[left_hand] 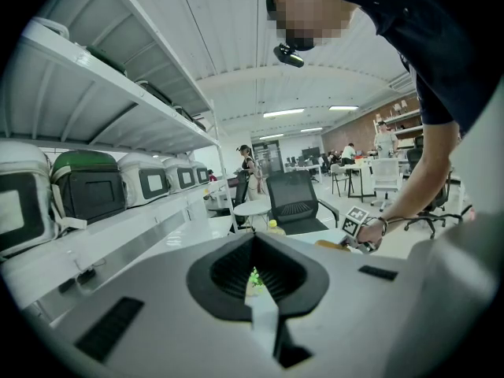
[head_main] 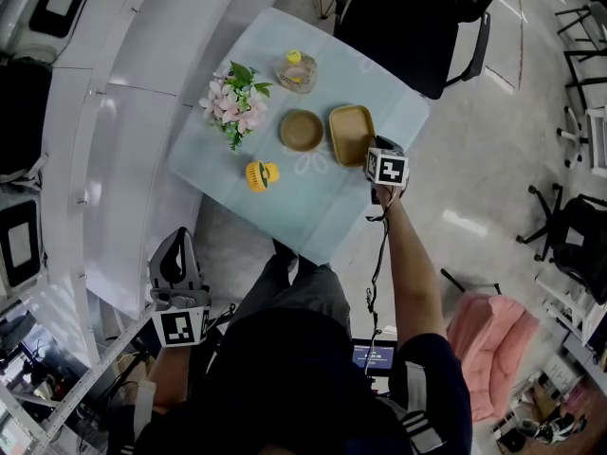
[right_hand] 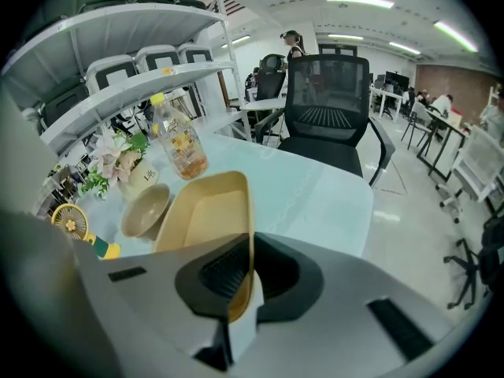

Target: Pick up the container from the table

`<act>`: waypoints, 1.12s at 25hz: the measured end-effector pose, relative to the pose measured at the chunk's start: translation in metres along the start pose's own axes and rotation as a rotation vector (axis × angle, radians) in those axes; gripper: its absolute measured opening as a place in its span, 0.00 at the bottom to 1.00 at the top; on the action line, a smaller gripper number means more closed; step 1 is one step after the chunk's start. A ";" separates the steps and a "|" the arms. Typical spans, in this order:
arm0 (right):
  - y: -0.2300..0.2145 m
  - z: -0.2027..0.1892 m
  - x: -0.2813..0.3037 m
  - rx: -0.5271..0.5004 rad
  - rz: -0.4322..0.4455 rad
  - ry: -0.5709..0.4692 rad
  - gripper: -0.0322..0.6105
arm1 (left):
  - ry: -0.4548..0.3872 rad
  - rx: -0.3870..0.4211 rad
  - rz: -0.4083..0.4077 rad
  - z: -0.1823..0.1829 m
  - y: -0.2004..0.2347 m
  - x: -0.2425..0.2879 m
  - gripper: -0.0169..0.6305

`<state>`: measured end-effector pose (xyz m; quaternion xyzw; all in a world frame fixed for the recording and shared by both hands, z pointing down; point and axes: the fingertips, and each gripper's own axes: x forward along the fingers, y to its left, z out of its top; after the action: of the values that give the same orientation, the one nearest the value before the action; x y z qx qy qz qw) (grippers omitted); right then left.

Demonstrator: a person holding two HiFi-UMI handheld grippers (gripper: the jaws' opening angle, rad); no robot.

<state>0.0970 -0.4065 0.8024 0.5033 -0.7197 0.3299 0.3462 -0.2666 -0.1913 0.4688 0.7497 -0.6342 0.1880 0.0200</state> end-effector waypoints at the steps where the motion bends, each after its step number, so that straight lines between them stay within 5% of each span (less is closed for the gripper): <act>1: 0.000 0.001 -0.002 0.006 0.000 -0.005 0.07 | -0.001 0.000 -0.001 0.000 0.000 0.000 0.03; 28: 0.007 0.048 -0.101 0.160 0.063 -0.117 0.07 | -0.074 -0.012 -0.027 0.026 -0.006 -0.007 0.03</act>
<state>0.1081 -0.3943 0.6916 0.5251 -0.7255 0.3670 0.2516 -0.2551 -0.1909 0.4439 0.7645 -0.6255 0.1561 0.0035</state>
